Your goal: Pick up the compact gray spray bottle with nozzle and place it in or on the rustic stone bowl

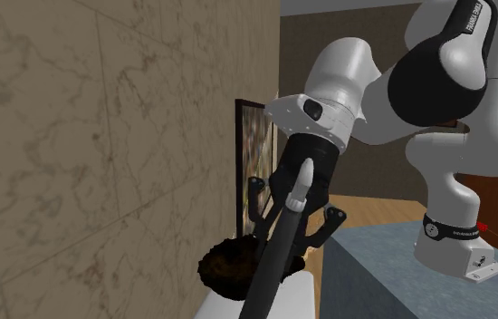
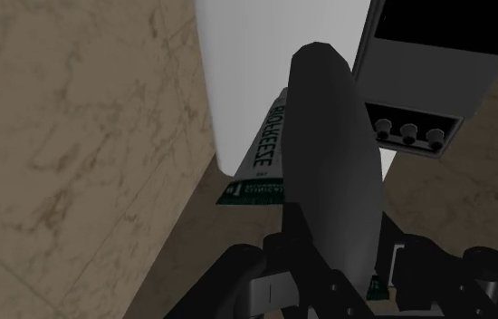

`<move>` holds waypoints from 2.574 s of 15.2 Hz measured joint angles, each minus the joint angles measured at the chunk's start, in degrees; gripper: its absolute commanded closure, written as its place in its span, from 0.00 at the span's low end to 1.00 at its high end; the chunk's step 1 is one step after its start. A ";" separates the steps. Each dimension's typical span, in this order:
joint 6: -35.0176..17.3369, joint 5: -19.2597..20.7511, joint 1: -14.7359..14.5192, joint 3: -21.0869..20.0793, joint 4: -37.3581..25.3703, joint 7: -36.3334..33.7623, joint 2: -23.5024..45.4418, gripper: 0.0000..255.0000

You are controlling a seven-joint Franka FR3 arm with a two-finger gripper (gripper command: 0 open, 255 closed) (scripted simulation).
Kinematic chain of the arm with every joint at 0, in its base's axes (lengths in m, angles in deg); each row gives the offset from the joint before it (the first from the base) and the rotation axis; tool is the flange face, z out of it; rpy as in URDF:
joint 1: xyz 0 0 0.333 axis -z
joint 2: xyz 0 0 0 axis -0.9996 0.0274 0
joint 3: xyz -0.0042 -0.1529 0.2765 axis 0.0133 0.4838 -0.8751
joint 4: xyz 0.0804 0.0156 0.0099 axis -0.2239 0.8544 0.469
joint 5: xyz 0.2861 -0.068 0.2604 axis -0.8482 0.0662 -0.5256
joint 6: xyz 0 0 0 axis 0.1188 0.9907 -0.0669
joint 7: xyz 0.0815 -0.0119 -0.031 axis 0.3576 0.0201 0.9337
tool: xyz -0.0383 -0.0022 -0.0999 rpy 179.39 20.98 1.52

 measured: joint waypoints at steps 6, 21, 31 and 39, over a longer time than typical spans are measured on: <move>3.29 6.49 -0.63 1.30 -0.93 -5.81 -2.89 1.00; 10.54 7.69 3.03 6.85 1.88 1.10 -11.28 1.00; 15.29 2.08 6.88 15.31 3.83 17.06 -13.68 1.00; 11.79 -5.99 5.42 16.80 5.91 25.02 -10.19 1.00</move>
